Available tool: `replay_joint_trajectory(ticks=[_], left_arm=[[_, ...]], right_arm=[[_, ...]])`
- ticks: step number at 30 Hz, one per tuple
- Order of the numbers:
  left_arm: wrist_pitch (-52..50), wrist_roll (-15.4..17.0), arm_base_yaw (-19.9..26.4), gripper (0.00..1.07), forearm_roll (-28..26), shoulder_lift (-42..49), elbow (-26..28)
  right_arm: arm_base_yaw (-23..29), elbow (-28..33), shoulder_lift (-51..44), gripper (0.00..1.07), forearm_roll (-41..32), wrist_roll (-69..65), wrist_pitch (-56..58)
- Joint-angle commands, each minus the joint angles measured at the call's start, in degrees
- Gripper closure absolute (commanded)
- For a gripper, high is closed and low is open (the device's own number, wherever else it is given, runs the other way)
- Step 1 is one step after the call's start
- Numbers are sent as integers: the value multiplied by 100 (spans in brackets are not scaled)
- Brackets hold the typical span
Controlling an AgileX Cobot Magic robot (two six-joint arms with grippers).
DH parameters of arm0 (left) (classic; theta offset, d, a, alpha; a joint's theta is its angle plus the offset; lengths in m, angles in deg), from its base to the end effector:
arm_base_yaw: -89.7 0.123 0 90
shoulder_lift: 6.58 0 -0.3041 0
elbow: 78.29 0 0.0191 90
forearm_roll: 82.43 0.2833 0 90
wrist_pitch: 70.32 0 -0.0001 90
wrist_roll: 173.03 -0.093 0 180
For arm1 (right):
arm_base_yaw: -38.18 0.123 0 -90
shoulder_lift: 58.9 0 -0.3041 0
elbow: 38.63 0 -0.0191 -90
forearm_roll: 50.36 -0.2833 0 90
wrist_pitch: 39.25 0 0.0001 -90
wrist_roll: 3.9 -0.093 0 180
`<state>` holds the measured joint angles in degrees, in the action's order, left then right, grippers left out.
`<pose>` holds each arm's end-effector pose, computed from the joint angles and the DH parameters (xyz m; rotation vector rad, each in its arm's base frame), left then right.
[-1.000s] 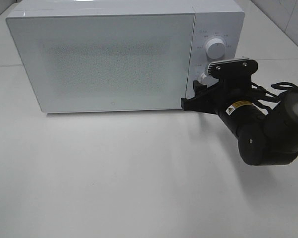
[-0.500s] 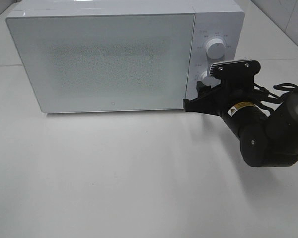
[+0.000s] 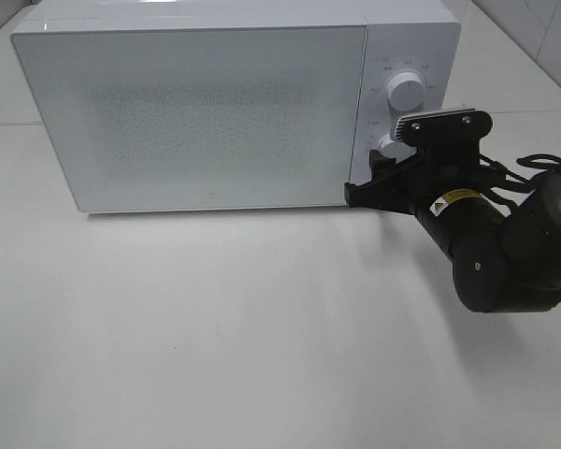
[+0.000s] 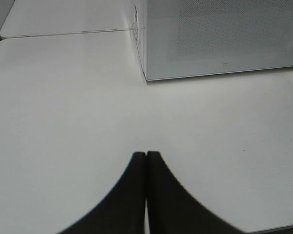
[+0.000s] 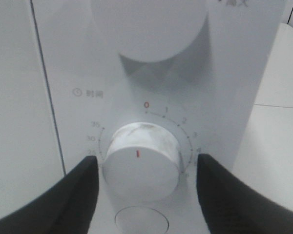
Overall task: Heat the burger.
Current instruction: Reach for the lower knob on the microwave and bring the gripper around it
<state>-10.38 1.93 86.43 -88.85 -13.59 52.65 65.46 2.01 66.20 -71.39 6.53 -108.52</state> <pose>0.0053 -0.0093 0.2936 0.1510 2.0160 -0.1141 0.3253 0.1327 0.0899 -0.1897 1.6886 0.0285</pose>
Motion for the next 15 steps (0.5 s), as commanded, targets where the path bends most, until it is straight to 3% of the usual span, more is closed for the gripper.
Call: replay_joint_trajectory(ticks=[1, 15], left_arm=[[-52, 40, 11, 107, 0, 115, -17], [-52, 40, 11, 107, 0, 115, -17]], right_arm=[[6, -11, -69, 46, 69, 34, -819], [6, -17, -69, 46, 315, 52, -814]])
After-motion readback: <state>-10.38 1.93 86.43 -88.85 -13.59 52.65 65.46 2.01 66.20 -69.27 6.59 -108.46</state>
